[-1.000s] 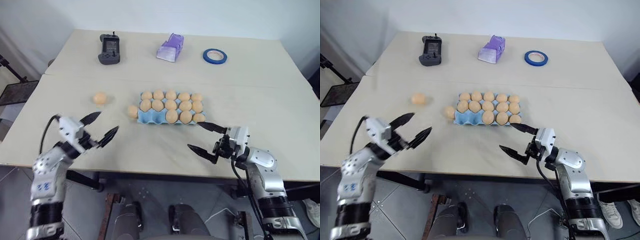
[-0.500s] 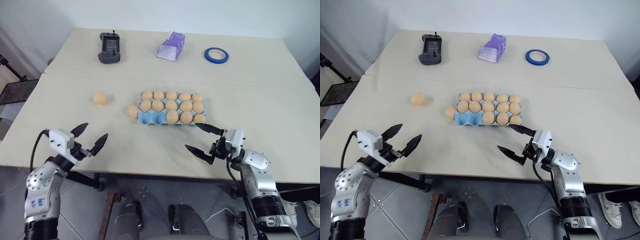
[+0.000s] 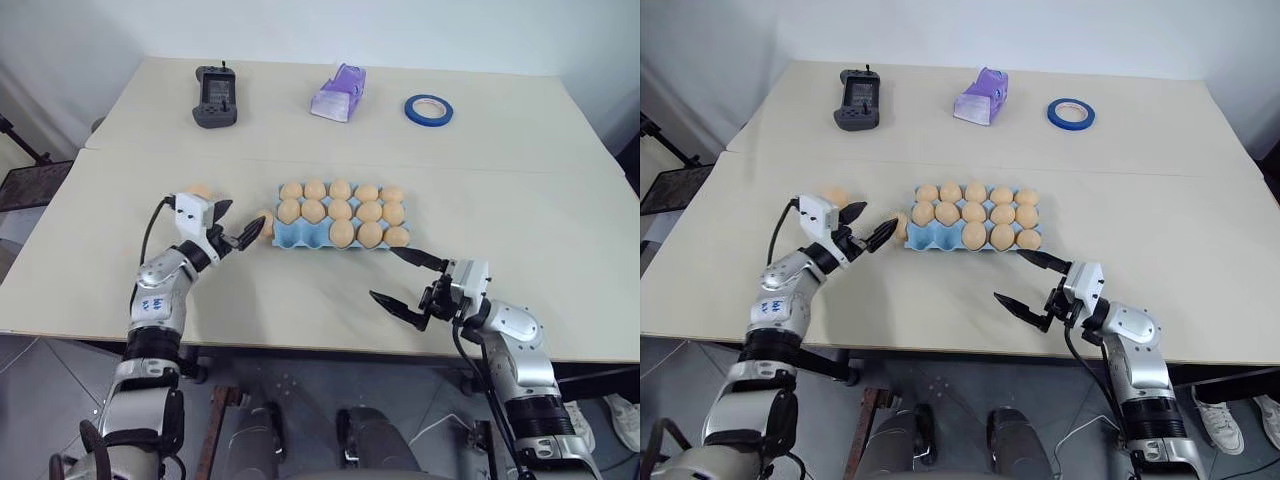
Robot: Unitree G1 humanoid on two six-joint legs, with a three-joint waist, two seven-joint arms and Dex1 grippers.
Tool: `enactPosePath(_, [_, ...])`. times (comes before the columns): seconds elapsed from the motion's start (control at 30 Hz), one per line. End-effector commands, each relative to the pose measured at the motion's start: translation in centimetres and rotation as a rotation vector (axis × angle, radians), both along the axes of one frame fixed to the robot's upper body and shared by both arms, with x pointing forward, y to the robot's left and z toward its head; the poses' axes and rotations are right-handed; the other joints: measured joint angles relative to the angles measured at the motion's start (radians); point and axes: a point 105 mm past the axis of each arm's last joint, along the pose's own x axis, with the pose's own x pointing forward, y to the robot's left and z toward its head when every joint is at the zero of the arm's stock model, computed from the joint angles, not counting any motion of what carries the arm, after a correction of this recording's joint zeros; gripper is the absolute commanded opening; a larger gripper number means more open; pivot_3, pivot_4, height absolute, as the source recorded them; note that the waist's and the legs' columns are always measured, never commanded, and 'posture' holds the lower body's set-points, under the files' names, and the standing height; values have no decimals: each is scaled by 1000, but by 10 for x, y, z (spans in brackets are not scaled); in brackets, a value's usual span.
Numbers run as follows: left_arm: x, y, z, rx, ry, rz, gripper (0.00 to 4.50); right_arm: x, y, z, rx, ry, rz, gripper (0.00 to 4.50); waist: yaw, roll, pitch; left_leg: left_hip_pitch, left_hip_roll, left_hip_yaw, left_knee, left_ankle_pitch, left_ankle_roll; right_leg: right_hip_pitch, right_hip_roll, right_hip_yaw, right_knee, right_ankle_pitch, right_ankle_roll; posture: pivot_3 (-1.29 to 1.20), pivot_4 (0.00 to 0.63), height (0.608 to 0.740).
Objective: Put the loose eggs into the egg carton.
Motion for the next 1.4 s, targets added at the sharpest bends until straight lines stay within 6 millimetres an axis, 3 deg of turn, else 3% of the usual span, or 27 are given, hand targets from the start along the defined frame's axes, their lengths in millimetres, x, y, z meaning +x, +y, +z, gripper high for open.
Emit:
enactPosePath(0.03, [6, -4, 3, 20, -13, 0, 4486, -4, 0, 9, 6, -39, -3, 4500, -1, 0, 0, 0, 0, 0, 0, 0, -1, 0, 0, 0, 0, 0, 0, 0, 150, 740])
enactPosePath(0.3, [15, -9, -10, 44, 62, 20, 4486, -3, 1, 11, 11, -40, -7, 4500, 0, 0, 0, 1, 0, -1, 3, -1, -1, 1, -1, 0, 2, 1, 1, 0, 150, 740])
enactPosePath(0.53, [16, 6, 0, 29, 38, 68, 4486, -2, 1, 12, 13, -41, -7, 4500, 0, 0, 0, 0, 0, -1, 3, -1, -1, 0, -1, 0, 2, 1, 1, 0, 150, 740])
enactPosePath(0.87, [15, 1, -8, 66, 69, 36, 4486, -1, 3, 11, 16, -36, -3, 4500, 2, 0, 0, 0, -1, -1, 3, -1, -1, 0, -1, 0, 2, 1, 1, 0, 150, 740])
enactPosePath(1.03, [12, 0, -6, 65, 52, 24, 2948, -1, 2, 11, 15, -38, -9, 4500, 1, 0, 0, 0, 0, -1, 3, -1, -1, 0, -1, 0, 2, 1, 1, 0, 150, 740])
enactPosePath(1.17, [9, -2, 6, 70, -9, -1, 1872, -1, 2, 10, 14, -34, -10, 4500, 1, 0, 0, 0, 0, -1, 3, -1, -1, 0, -1, -1, 2, 1, 1, 0, 150, 740])
enactPosePath(1.3, [-1, -18, 30, 85, -124, -113, 1775, -3, -1, 7, 4, -23, -12, 4500, 2, 0, 0, 0, 0, 0, 3, -1, -1, 0, -1, 0, 2, 1, 1, 0, 150, 740])
enactPosePath(1.4, [-15, -45, 48, 79, -198, -272, 1775, -3, -5, 7, 0, -21, -22, 4500, 2, 0, 0, 0, 0, 0, 3, -1, -1, 1, -1, 0, 2, 1, 1, 0, 150, 740])
